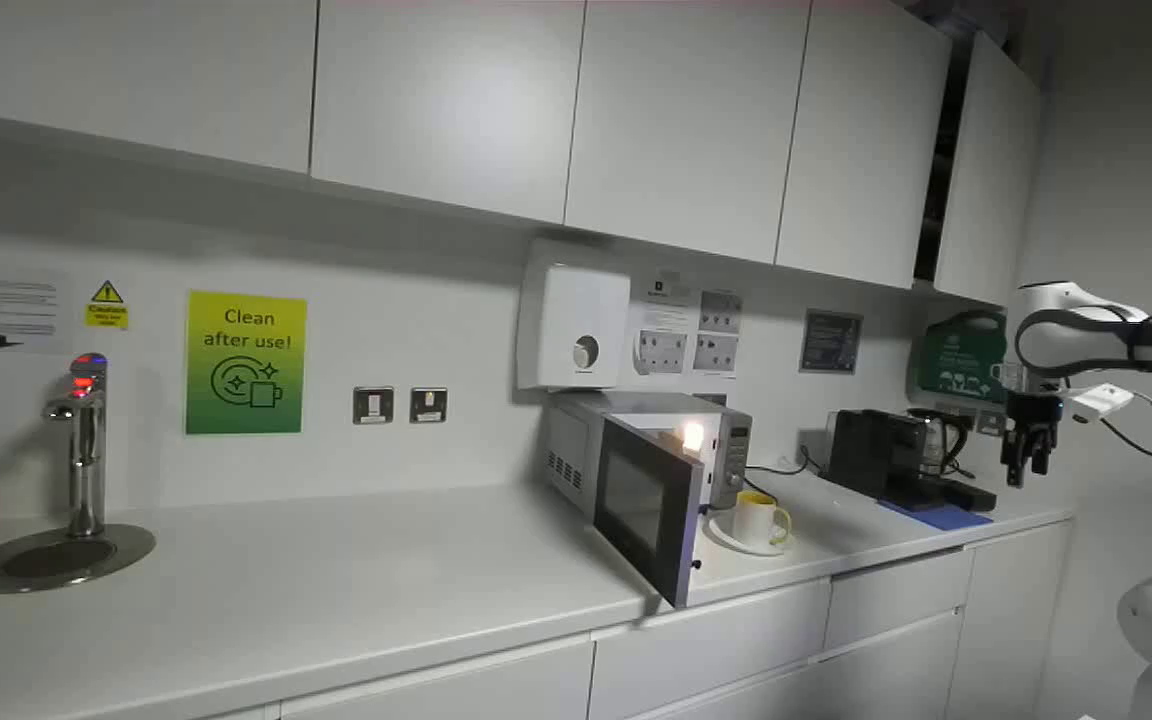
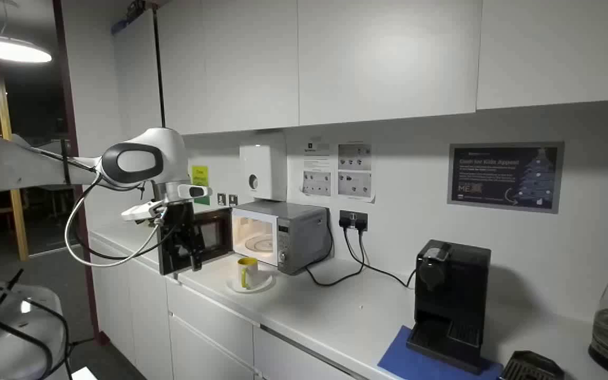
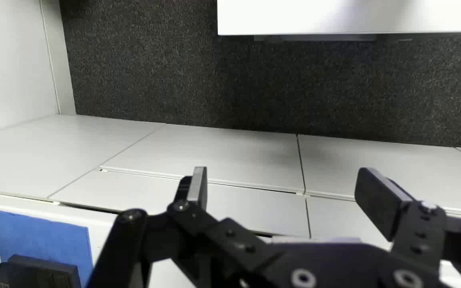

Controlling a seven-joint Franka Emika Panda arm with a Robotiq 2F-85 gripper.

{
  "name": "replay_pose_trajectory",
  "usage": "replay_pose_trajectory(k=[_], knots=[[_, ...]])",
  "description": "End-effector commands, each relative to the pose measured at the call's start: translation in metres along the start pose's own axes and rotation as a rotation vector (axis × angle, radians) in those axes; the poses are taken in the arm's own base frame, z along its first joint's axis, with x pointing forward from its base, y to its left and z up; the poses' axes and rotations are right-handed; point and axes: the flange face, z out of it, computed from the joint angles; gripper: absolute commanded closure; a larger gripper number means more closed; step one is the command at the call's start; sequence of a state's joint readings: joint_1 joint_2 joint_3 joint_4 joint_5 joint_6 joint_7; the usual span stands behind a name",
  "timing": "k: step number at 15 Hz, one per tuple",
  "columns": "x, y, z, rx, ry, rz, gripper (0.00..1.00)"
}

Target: Put the white mug in the microwave.

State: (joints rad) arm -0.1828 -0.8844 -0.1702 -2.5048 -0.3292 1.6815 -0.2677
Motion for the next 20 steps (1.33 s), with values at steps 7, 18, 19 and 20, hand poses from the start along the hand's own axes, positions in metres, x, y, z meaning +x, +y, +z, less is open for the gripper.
replay_pose_trajectory(k=[7, 18, 19, 20], knots=[[0.016, 0.024, 0.034, 0.024, -0.041, -0.012, 0.0], [0.088, 0.042, 0.118, 0.147, 0.054, -0.223, 0.0], [0.094, 0.039, 0.12, 0.156, 0.081, -0.239, 0.0], [0.099, 0.038, 0.121, 0.166, 0.107, -0.25, 0.0]])
